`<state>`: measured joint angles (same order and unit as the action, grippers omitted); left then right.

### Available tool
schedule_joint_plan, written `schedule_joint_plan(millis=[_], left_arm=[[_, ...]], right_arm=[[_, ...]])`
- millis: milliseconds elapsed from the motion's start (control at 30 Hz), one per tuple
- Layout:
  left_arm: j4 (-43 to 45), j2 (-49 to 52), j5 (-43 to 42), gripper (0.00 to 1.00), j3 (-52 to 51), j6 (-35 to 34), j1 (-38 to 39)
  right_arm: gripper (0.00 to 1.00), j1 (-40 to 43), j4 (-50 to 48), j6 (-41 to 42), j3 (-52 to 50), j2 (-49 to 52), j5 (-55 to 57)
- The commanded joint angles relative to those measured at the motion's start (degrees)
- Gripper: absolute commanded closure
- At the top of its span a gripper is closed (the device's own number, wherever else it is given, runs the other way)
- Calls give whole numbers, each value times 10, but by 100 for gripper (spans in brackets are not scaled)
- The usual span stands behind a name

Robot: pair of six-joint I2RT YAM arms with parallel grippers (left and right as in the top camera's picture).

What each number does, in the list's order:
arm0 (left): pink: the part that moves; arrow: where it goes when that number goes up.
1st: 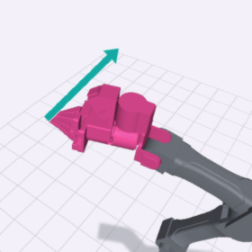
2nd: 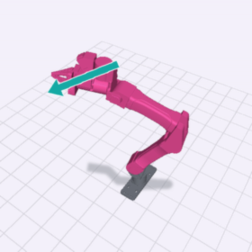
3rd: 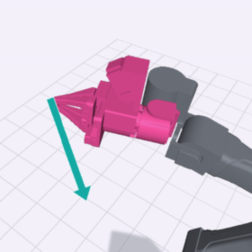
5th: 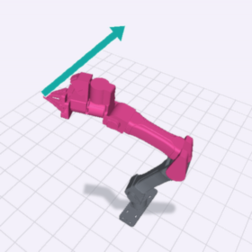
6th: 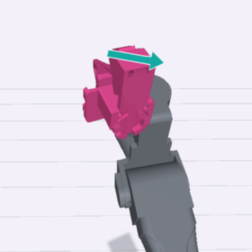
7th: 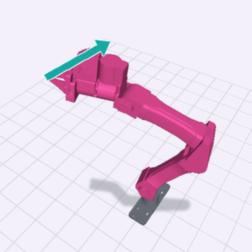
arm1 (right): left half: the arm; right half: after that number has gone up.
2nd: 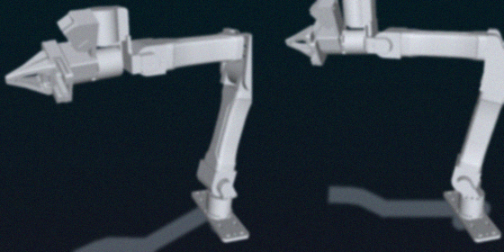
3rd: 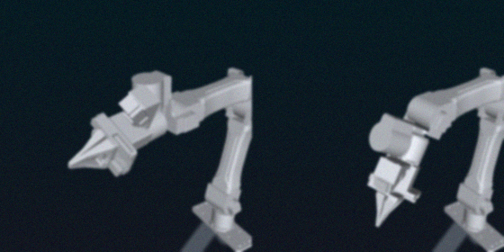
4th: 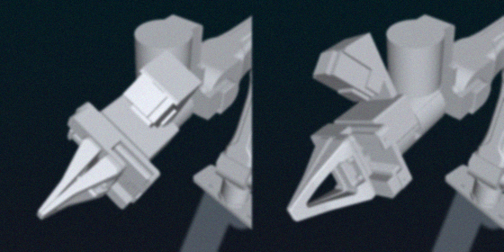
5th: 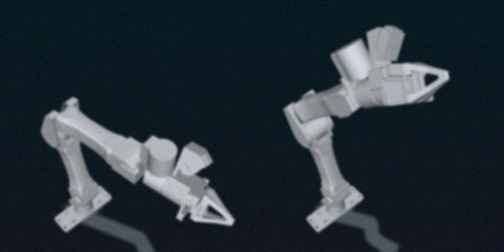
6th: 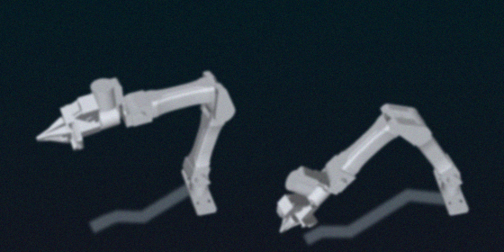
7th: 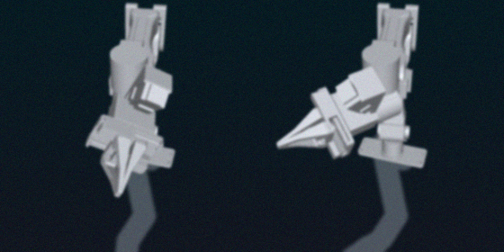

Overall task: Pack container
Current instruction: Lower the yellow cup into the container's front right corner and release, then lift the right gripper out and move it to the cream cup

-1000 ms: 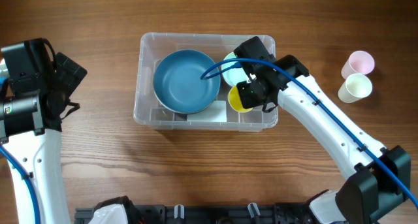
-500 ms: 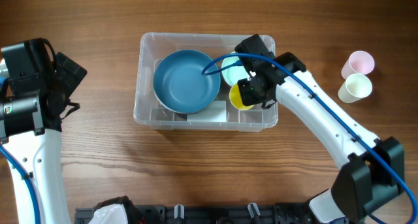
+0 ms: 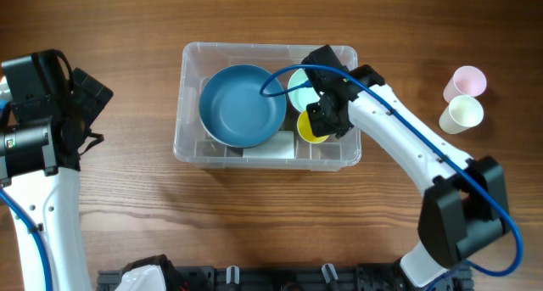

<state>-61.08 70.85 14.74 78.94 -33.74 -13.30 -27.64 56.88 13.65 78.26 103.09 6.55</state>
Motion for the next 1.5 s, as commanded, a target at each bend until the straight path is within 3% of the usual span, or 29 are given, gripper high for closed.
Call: schedule_joint_plan(millis=[0,133,233,333,433,1167,1467], left_arm=[[1,-2,1,0,9,-1,-4],[1,-2,1,0,9,-1,-4],[1,-2,1,0,9,-1,-4],[1,-2,1,0,9,-1,-4],[1,-2,1,0,9,-1,-4],[1,-2,1,0,9,-1,-4],[1,-2,1,0,9,-1,-4]], right_arm=[[96,4,-3,9,11,25,12],[91,5,-3,9,11,27,12],[68,5,-2,9,11,27,12],[54,5,-2,9,11,27,12],[49,5,-3,5,11,27,12],[35,5,-58,-17,14,-25,28],[34,5,-80,-32,14,-59,43]])
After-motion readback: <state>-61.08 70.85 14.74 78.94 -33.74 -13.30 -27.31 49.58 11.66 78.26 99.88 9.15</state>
